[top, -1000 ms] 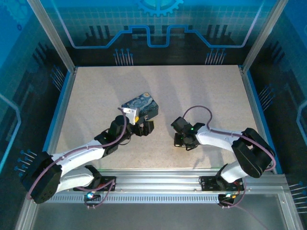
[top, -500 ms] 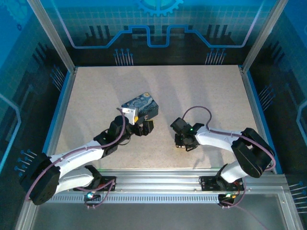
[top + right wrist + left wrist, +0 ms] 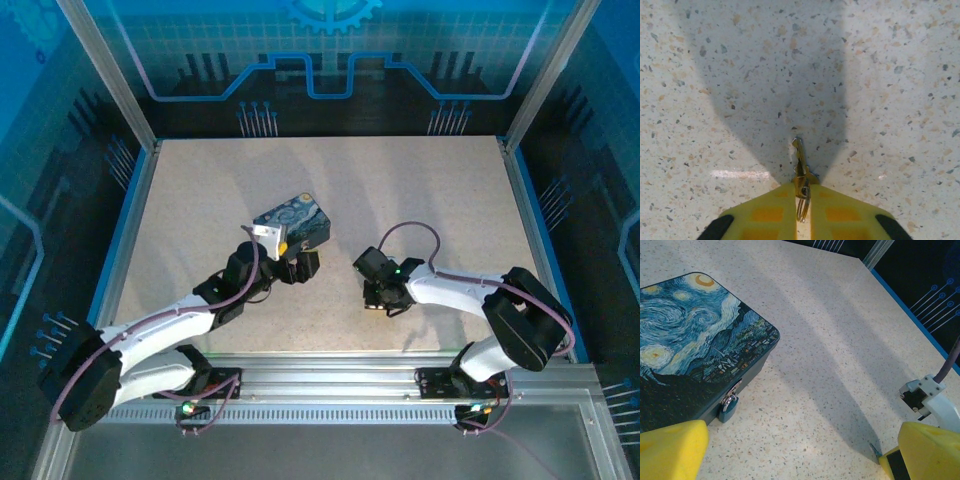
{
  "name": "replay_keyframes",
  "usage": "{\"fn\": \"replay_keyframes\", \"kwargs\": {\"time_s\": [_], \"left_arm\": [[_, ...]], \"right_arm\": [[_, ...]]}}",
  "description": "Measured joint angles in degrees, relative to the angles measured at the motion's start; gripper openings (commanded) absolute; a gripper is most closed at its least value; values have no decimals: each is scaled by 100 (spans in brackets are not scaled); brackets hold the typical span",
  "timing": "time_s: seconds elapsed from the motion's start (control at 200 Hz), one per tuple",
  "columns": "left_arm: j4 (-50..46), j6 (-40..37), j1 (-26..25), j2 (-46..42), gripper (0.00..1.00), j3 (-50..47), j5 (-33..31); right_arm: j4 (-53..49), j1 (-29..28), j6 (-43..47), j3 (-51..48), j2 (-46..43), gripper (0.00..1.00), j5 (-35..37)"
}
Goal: Unlock a padlock with a key
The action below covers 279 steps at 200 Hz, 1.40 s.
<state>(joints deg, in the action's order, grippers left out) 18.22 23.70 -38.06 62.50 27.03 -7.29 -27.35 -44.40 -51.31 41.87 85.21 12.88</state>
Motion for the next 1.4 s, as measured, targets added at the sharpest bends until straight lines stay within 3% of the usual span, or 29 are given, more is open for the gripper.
{"fn": "replay_keyframes", "kwargs": {"time_s": [0.165, 0.395, 0.675, 1.07, 1.396], "left_arm": [[-17, 2, -4, -103, 99, 0, 0], [-166, 94, -4, -247, 99, 0, 7], [-647, 503, -4, -468, 97, 79, 181], [-938, 942, -15, -516, 75, 837, 1023], [-852, 1137, -31, 203, 58, 1023, 1537]], "right_arm": [[26, -24, 31, 4, -2, 0, 33], [181, -79, 332, -103, -210, 0, 186], [1565, -133, 1436, -833, -1342, 0, 291], [3764, -573, 3213, -1071, -2144, 0, 343], [4586, -962, 3563, -1071, -2179, 0, 170]]}}
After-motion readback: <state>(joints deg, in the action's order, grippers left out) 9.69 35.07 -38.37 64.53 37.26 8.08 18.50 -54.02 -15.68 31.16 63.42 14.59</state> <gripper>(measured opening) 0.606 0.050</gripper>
